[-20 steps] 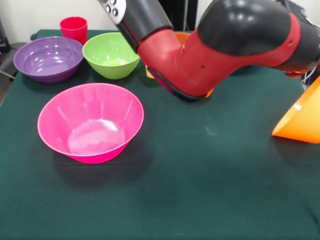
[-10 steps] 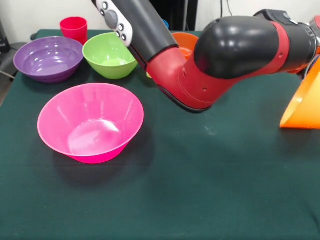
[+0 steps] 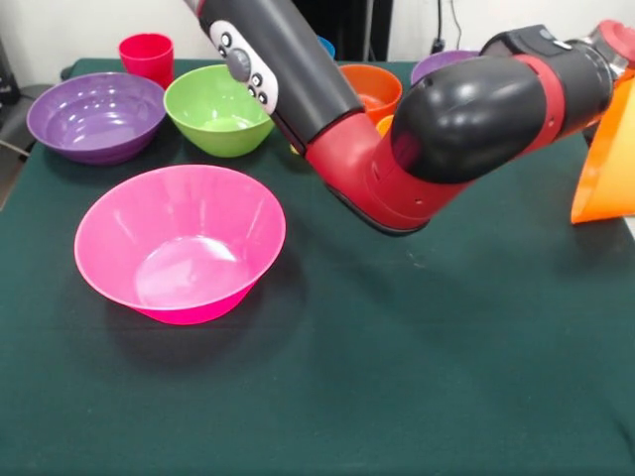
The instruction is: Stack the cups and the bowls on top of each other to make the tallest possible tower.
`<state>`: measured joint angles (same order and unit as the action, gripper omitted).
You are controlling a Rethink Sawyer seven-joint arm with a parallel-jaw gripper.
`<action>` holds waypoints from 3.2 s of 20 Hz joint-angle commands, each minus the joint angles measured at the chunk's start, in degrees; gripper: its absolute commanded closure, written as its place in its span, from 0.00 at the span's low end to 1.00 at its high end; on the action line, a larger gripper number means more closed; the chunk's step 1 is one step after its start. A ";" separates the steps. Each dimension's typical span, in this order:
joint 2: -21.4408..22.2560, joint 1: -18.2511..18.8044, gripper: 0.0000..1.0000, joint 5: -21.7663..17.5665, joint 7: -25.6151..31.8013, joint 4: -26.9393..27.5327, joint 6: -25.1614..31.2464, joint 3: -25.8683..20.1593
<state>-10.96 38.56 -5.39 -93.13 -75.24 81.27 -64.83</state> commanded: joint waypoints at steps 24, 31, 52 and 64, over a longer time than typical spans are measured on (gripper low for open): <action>-2.48 -2.68 1.00 -10.92 44.64 29.09 18.32 5.07; -8.17 -1.88 1.00 1.02 36.97 21.69 24.45 -0.09; -22.26 2.68 1.00 10.47 34.37 8.23 32.49 -6.91; -24.12 -0.24 1.00 12.39 32.27 14.52 38.77 -9.77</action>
<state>-28.62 41.16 2.52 -72.23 -66.87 112.45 -76.43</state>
